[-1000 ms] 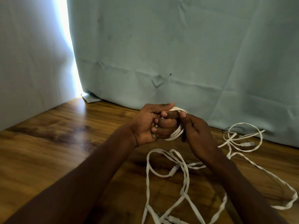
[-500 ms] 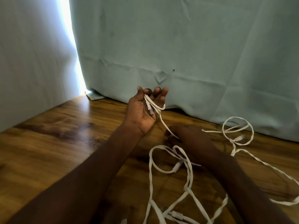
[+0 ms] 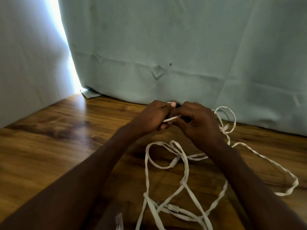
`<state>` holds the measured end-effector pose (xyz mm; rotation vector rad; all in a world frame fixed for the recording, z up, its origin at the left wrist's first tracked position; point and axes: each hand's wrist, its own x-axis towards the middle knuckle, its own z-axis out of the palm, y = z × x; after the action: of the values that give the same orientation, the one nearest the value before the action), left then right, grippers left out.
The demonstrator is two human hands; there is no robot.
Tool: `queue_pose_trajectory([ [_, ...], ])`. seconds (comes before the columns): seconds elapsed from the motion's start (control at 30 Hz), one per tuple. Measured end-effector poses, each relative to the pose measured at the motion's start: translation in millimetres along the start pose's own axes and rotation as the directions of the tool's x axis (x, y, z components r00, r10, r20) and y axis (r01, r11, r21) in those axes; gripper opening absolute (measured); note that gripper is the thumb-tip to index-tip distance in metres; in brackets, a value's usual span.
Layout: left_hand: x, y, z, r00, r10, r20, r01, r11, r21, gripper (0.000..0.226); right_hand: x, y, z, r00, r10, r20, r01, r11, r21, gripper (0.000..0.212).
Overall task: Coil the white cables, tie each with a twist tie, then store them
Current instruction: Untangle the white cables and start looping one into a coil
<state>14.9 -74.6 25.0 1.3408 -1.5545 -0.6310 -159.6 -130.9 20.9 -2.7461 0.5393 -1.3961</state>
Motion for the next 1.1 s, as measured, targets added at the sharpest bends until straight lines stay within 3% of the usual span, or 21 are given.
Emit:
queue_pose_trajectory([
  [0.07, -0.3, 2.3, -6.4, 0.997, -0.06, 0.053, 0.061, 0.998, -0.026, 0.054, 0.3, -2.1, -2.0, 0.99, 0.119, -0.075, -0.106, 0.982, 0.157, 0.025],
  [0.23, -2.5, 8.8, -11.9, 0.957, -0.086, 0.279, 0.167, 0.945, -0.281, 0.062, 2.9, 2.6, -8.4, 0.944, 0.294, -0.149, -0.208, 0.883, 0.42, 0.019],
  [0.33, -2.5, 11.4, -13.7, 0.919, -0.042, 0.392, 0.219, 0.881, -0.42, 0.055, 4.2, 7.8, -15.0, 0.903, 0.409, -0.127, -0.291, 0.804, 0.519, 0.015],
  [0.43, -0.8, 10.0, -11.1, 0.885, 0.033, 0.465, 0.283, 0.754, -0.592, 0.045, 4.4, 3.7, -15.3, 0.887, 0.457, -0.064, -0.341, 0.742, 0.577, 0.01],
  [0.67, 1.1, 3.8, -3.6, 0.868, 0.167, 0.467, 0.337, 0.495, -0.801, 0.036, 3.6, 2.7, -8.4, 0.865, 0.484, 0.132, -0.461, 0.664, 0.588, 0.033],
  [0.77, 1.7, 2.3, -4.3, 0.866, 0.204, 0.456, 0.332, 0.447, -0.831, 0.035, 4.0, -3.5, -5.8, 0.873, 0.452, 0.181, -0.47, 0.681, 0.562, 0.036],
  [0.9, -1.0, 3.5, -2.0, 0.871, 0.149, 0.468, 0.357, 0.462, -0.812, 0.038, 3.7, -2.9, 2.2, 0.884, 0.458, 0.094, -0.443, 0.755, 0.483, 0.033],
  [1.1, -1.3, 6.8, 4.1, 0.871, 0.121, 0.476, 0.384, 0.437, -0.813, 0.042, 0.3, -0.8, 4.9, 0.913, 0.402, -0.063, -0.388, 0.907, 0.167, 0.03],
])
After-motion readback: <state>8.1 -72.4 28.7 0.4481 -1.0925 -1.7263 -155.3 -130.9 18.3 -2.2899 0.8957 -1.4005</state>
